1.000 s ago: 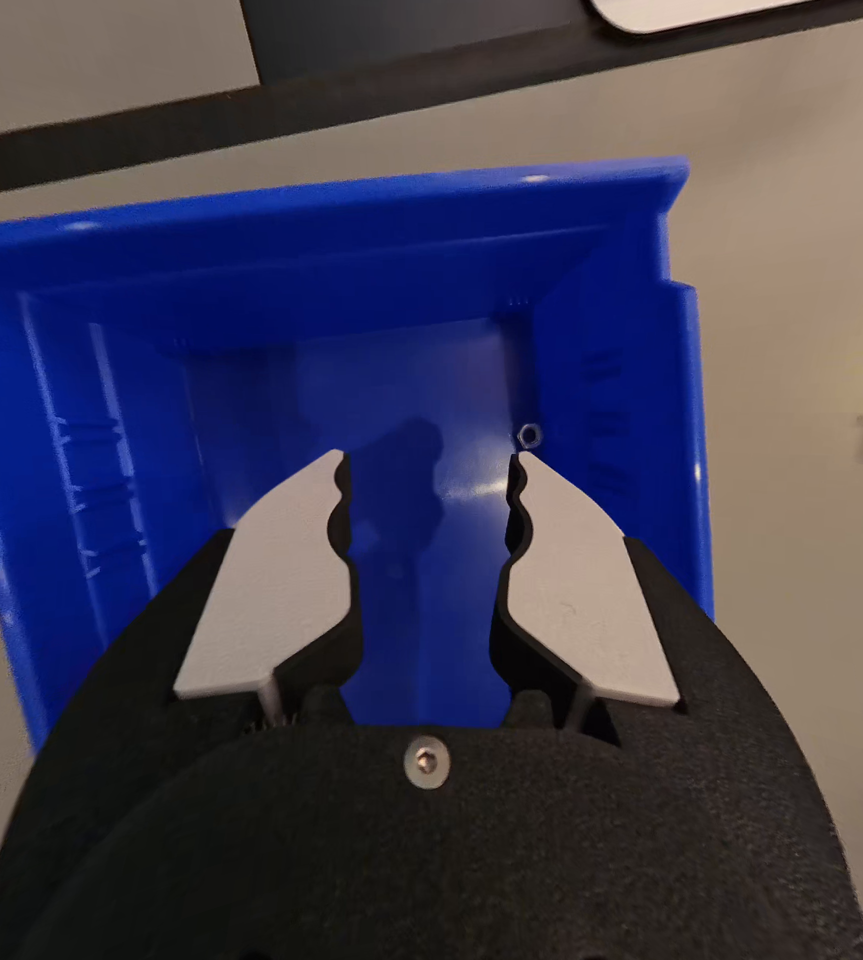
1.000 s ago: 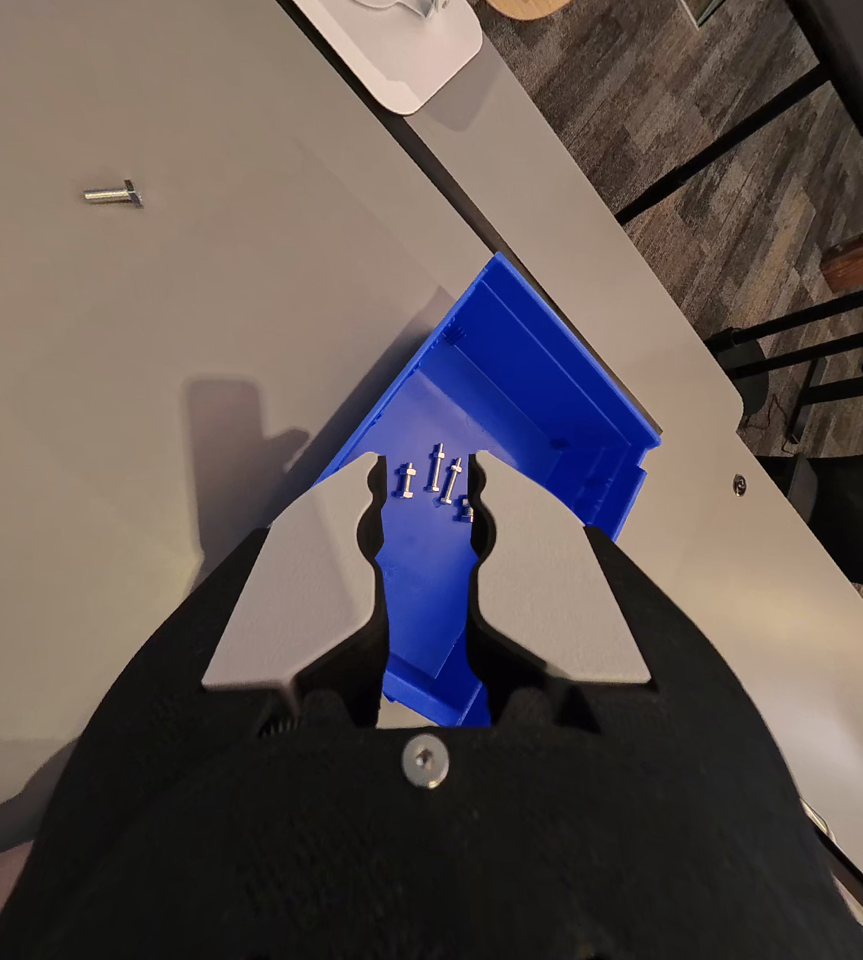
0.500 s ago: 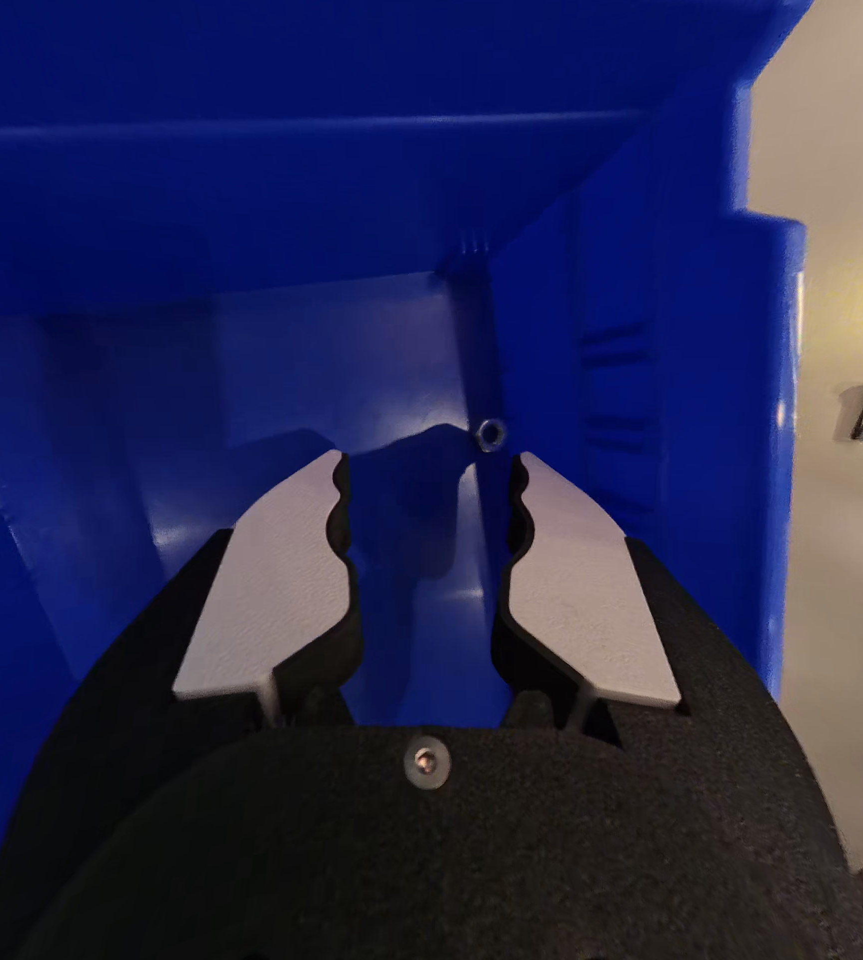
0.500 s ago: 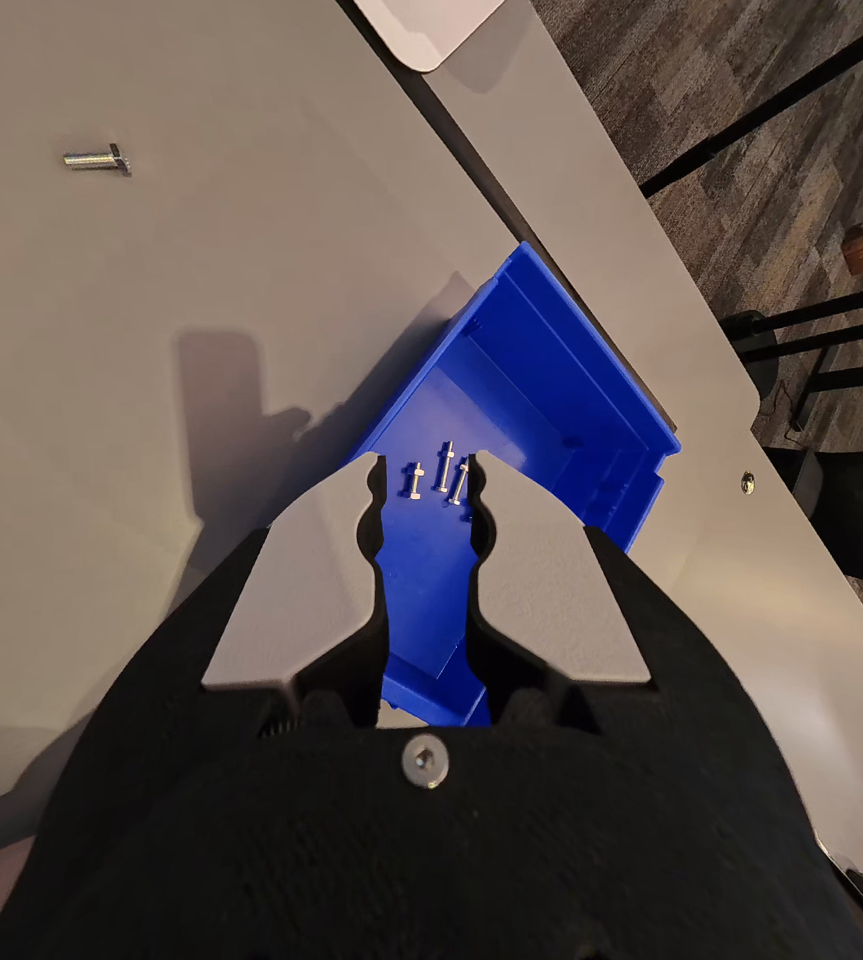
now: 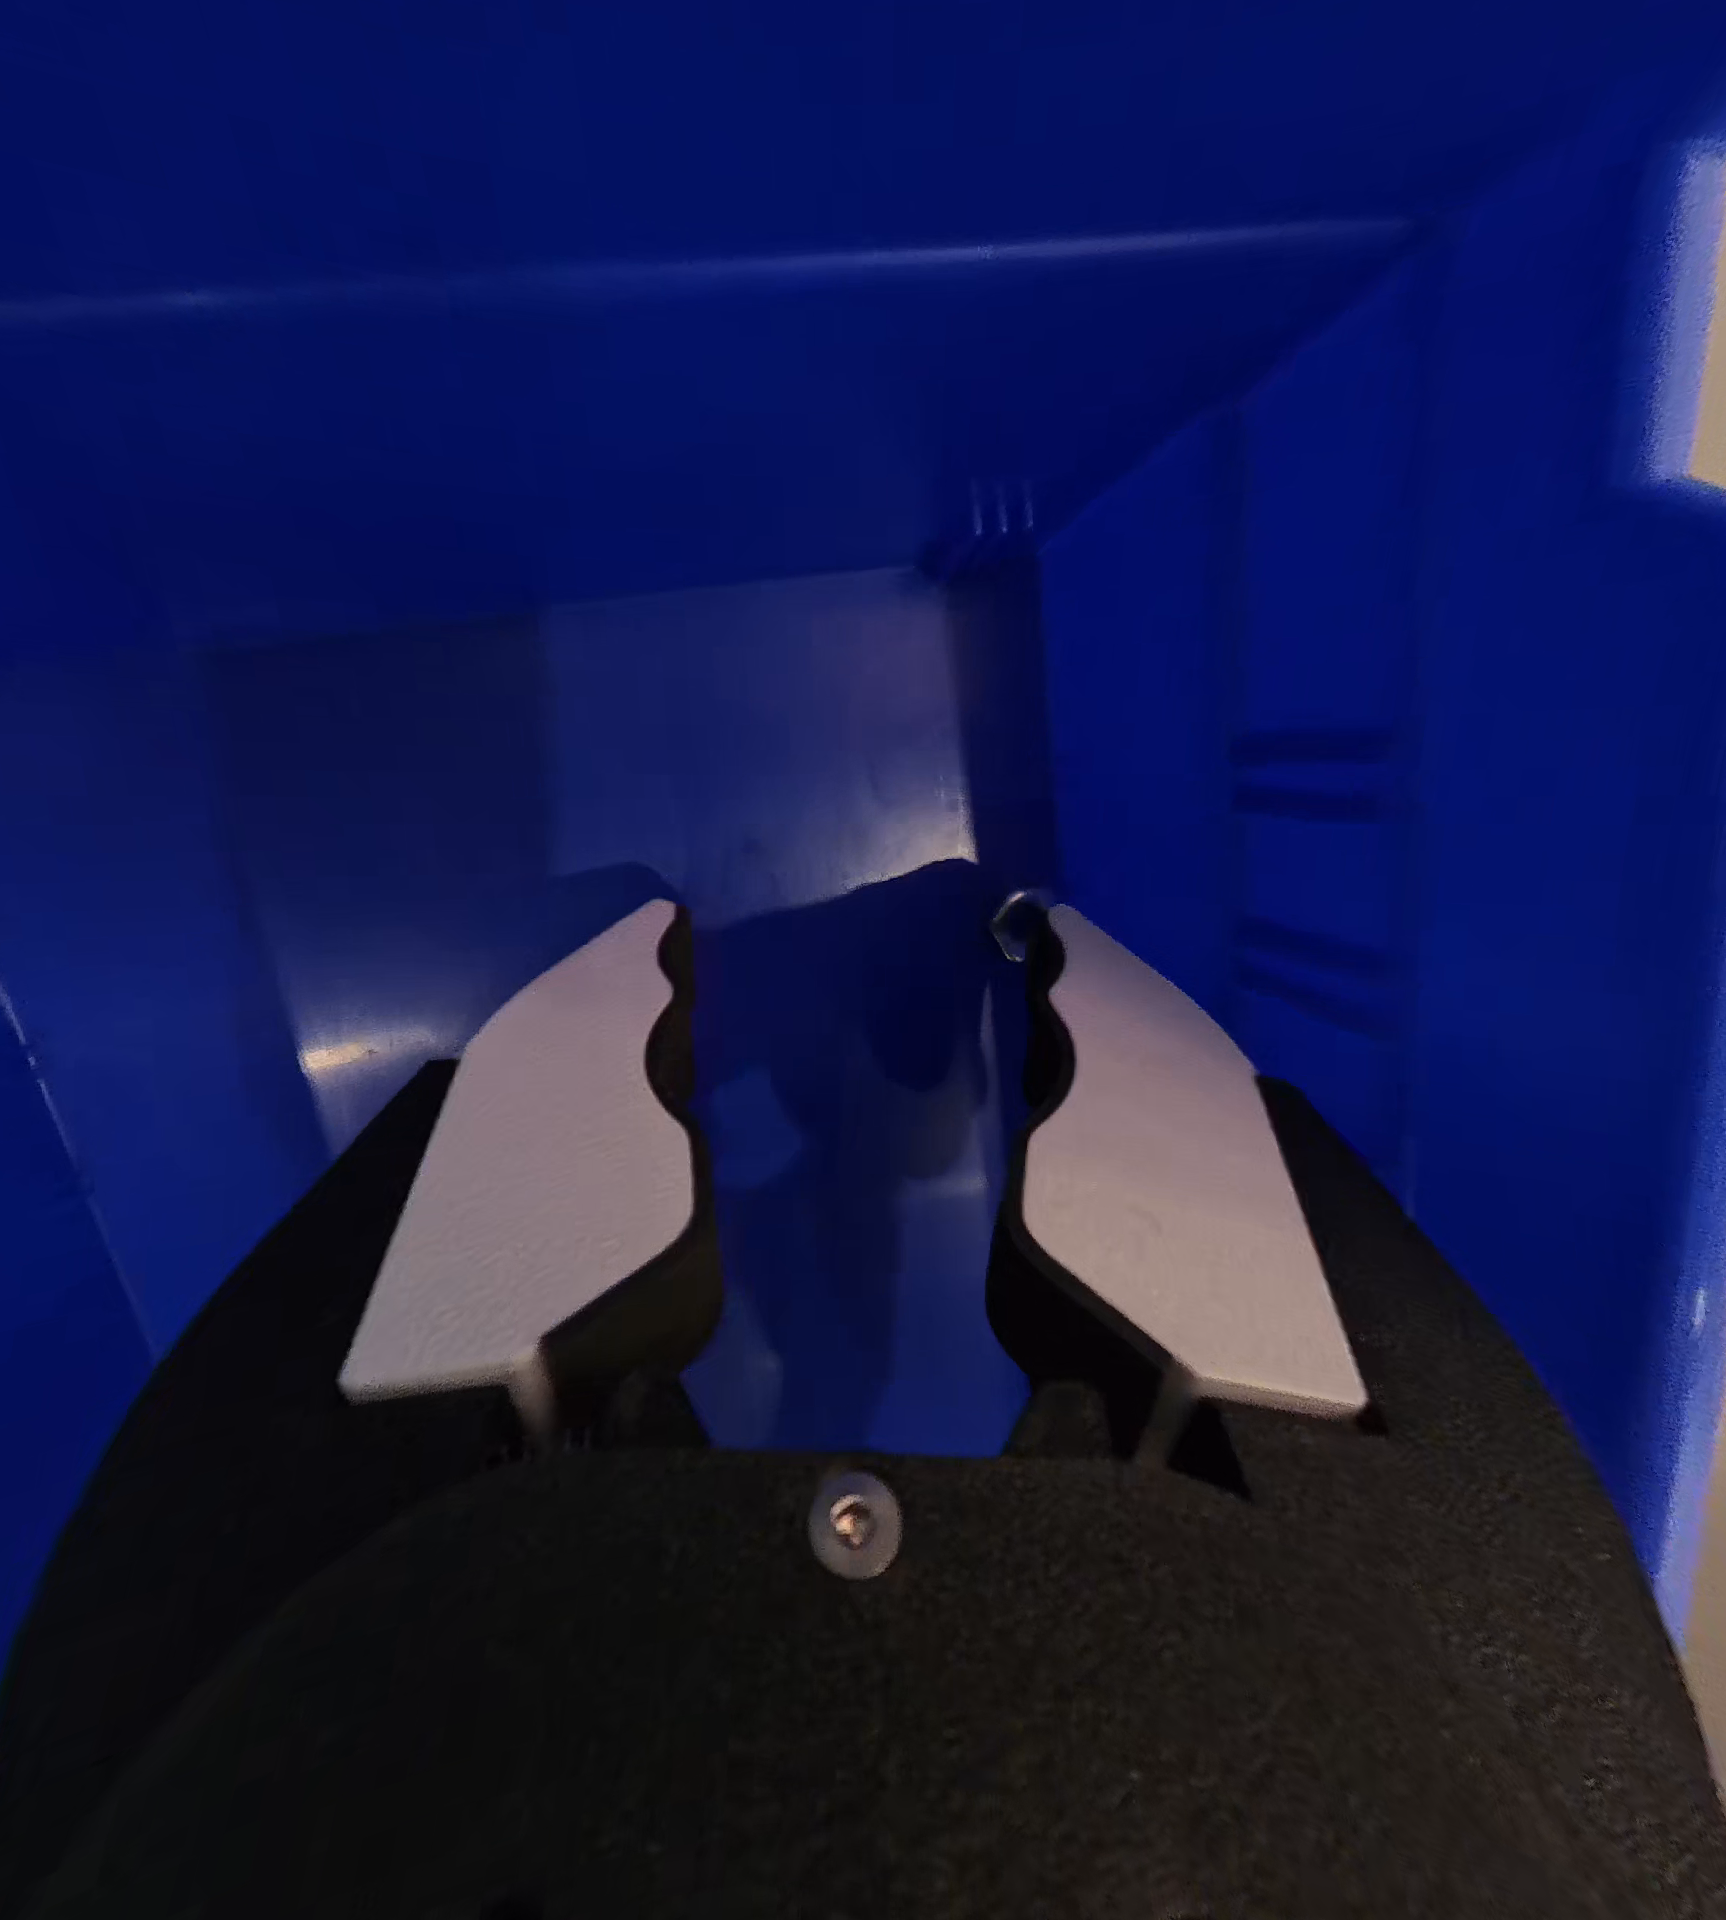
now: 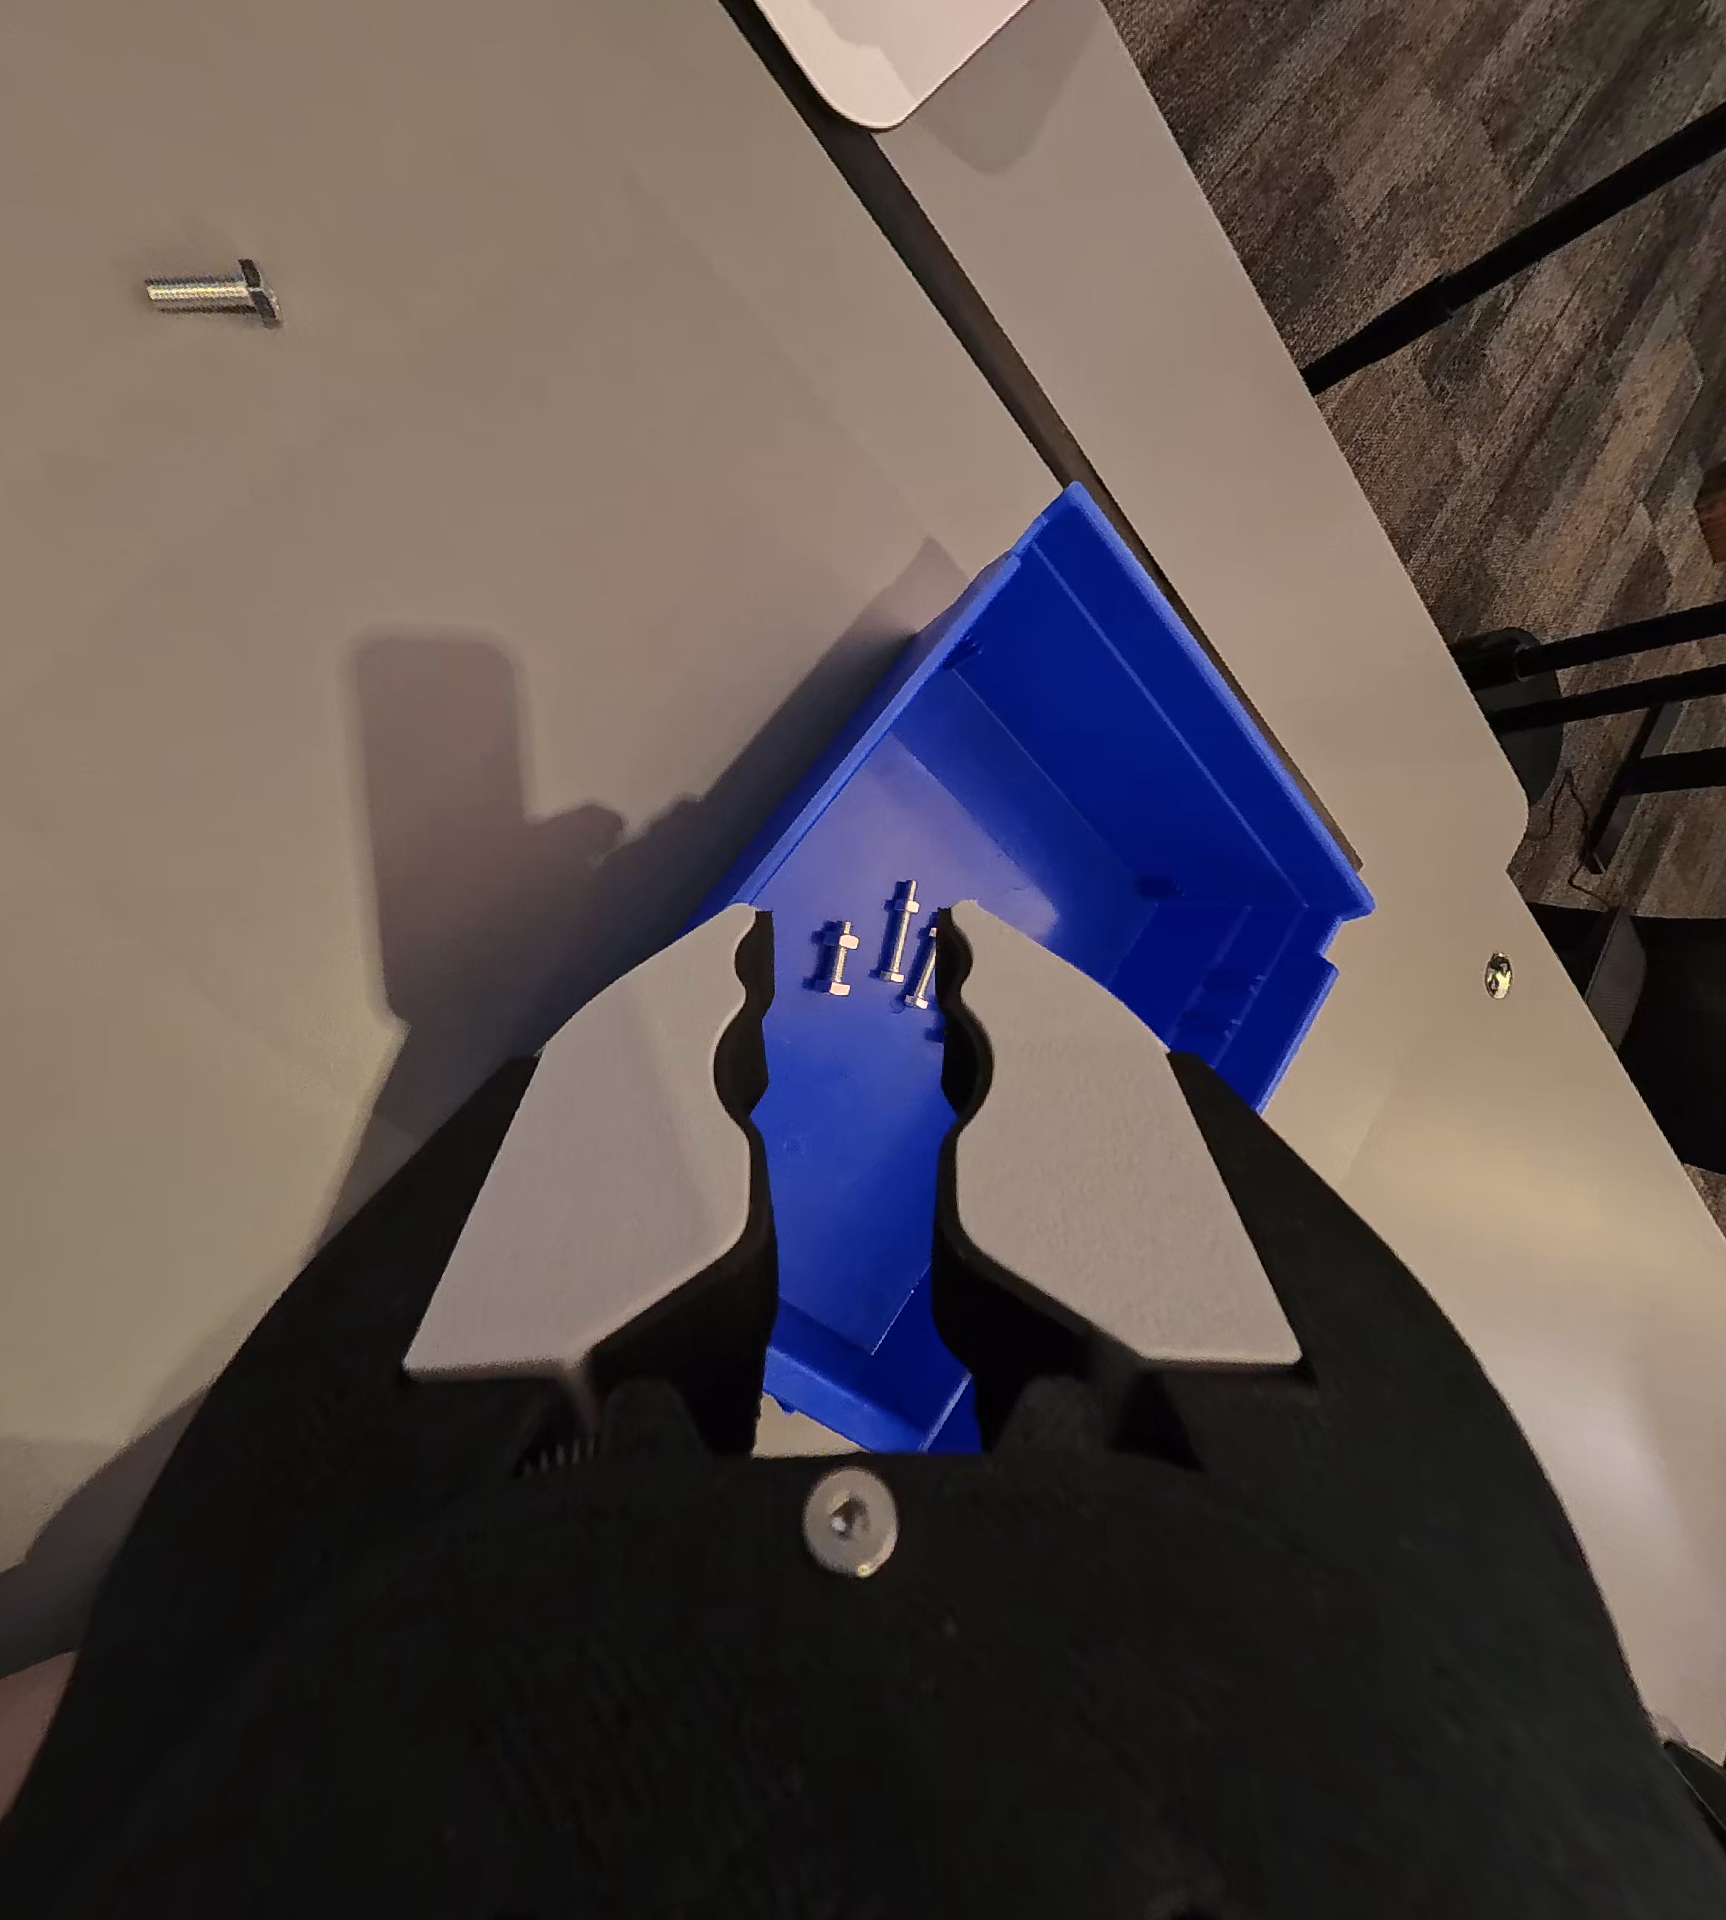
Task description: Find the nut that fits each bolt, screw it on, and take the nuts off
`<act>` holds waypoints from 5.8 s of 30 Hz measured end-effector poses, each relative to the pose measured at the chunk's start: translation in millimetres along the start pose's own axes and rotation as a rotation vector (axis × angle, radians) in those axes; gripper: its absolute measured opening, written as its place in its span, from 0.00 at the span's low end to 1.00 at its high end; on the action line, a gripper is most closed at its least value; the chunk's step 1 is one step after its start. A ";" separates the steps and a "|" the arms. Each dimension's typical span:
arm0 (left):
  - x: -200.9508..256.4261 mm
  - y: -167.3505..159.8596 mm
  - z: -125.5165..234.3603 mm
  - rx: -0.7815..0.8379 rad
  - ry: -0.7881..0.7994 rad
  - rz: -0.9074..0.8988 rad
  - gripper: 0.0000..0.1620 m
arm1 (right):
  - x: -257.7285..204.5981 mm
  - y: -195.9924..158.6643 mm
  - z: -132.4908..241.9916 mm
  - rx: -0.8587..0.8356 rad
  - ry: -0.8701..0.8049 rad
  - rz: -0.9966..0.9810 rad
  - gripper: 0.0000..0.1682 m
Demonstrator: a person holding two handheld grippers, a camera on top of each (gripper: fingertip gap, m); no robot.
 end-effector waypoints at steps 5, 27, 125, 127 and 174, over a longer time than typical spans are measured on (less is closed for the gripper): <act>-0.2 1.0 -1.7 -0.011 0.046 -0.038 0.36 | -1.6 0.1 -1.1 -0.006 0.005 0.011 0.18; -21.5 -14.7 8.7 -0.090 0.167 -0.064 0.38 | -6.6 -0.7 0.0 -0.013 0.022 0.043 0.18; 226.4 -15.9 58.3 0.326 -0.281 -0.483 0.11 | -5.2 7.8 23.3 0.369 0.186 0.285 0.18; 218.1 -23.6 84.7 0.429 -0.295 -0.470 0.11 | -17.8 23.7 16.2 0.439 0.229 0.356 0.18; 106.9 -119.2 189.6 1.068 -0.304 -0.370 0.21 | -192.9 114.2 -159.5 0.029 0.466 1.486 0.11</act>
Point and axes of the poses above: each gripper's, where its closed fingertips meet, z back along the fingers, y out of its top, x = y × z across the jaws, the point moved 4 cm from there along z, back along the fingers, and after that the axes turned 1 degree about -z, right-handed, at the moved point
